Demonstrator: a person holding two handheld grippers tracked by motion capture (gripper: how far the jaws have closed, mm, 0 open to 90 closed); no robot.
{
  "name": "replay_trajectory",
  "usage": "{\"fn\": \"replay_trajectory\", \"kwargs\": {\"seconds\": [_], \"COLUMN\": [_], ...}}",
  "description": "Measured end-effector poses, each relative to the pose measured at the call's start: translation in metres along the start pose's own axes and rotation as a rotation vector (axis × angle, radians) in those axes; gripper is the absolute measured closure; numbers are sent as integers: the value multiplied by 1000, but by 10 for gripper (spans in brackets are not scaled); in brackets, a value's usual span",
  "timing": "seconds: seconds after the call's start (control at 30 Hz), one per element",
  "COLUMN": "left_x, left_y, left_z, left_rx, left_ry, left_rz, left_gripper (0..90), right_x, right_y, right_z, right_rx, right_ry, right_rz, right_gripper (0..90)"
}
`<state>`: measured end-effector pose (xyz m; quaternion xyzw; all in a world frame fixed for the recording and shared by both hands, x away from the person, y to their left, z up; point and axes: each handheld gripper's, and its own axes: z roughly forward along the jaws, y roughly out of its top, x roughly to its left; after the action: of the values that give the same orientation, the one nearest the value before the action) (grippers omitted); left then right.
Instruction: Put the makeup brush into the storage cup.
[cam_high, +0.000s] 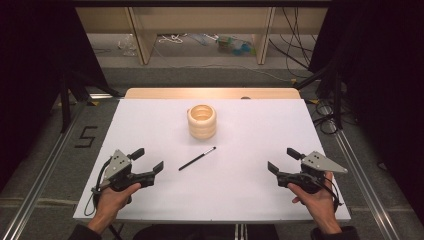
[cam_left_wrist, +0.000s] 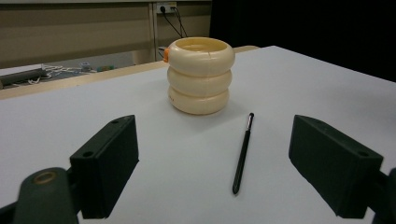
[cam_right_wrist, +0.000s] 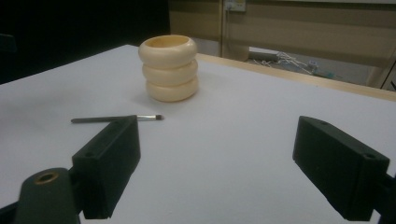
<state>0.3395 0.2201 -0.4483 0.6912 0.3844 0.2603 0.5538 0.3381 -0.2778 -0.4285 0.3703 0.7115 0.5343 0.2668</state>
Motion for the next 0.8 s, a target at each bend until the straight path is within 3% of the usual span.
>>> {"fn": "replay_trajectory", "kwargs": {"seconds": [0.03,0.23,0.5,0.6,0.77,0.8], "left_x": [0,-1,-1,-2,-7,-8], "left_y": [0,0,0,0,1,1], "left_z": [0,1,7,9,17,18], "left_rx": [0,4,23,28,44,55], "left_ry": [0,-3,-6,-6,-18,-25], "left_rz": [-1,-12,4,-14,1,12], "left_gripper": [158,158,157,157,158,158], "right_x": [0,-1,-3,-4,-5,-5], "right_y": [0,0,-1,-2,-3,-3], "right_z": [-1,-1,1,1,2,2], "right_rx": [20,20,9,23,8,15], "right_ry": [3,5,1,8,3,9], "right_rz": [-3,-1,-1,0,7,27], "right_gripper": [161,161,161,161,162,162]}}
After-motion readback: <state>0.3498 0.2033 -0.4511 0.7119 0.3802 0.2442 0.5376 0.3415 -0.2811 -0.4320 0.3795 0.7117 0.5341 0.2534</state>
